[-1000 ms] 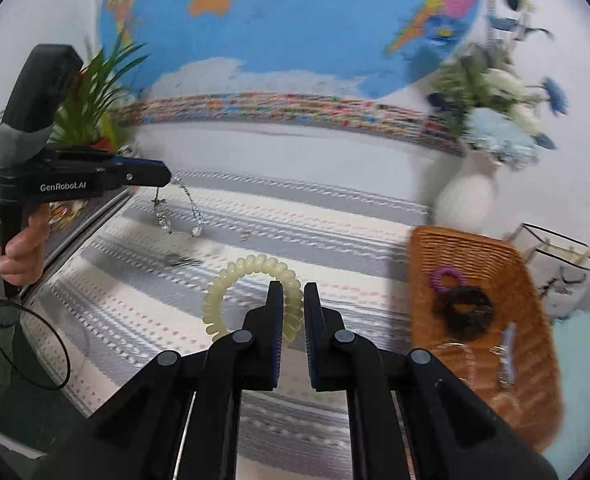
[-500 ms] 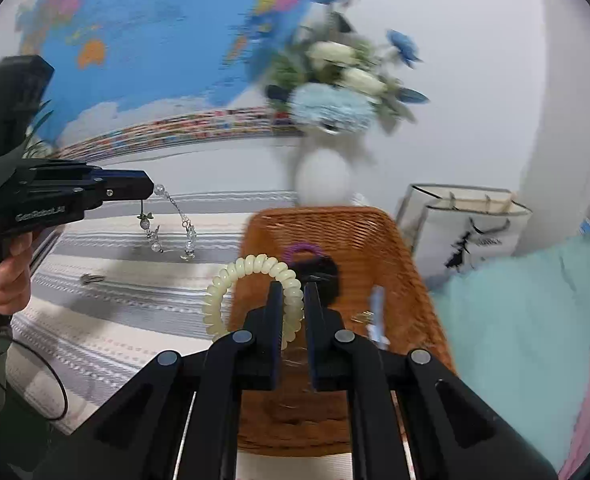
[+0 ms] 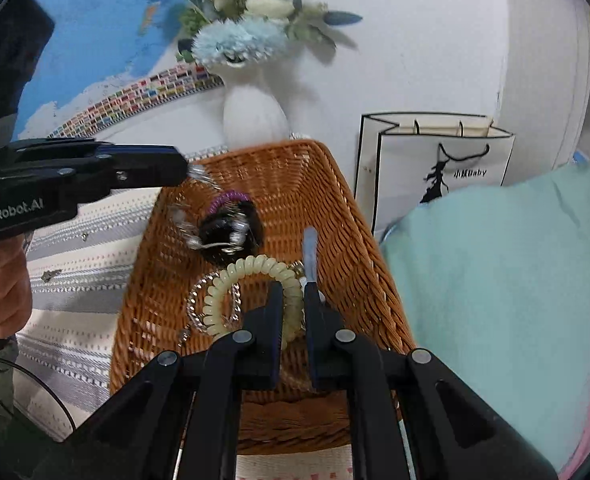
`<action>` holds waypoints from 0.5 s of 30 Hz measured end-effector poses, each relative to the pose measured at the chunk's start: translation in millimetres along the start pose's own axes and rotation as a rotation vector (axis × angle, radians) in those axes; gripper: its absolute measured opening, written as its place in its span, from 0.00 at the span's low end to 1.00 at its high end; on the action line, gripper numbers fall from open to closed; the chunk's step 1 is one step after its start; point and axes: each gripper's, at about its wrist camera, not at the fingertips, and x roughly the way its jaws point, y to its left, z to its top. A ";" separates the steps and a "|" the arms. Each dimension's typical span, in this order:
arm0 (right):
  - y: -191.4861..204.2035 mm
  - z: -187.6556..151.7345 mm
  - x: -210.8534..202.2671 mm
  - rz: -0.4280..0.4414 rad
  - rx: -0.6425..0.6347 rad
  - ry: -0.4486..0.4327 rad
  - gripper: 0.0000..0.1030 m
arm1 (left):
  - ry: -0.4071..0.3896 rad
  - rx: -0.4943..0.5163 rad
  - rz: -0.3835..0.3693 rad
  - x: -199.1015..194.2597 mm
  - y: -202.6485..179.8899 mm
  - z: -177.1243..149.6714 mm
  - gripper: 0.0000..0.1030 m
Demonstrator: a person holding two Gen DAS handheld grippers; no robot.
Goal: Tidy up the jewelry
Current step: 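Carry the crystal earring and cream hair tie over the wicker basket, then open both tools to drop the earring and hair tie into the basket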
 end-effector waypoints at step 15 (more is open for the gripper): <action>7.6 -1.2 -20.0 0.060 -0.005 -0.045 0.23 | 0.026 -0.074 -0.030 -30.8 23.4 -28.5 0.37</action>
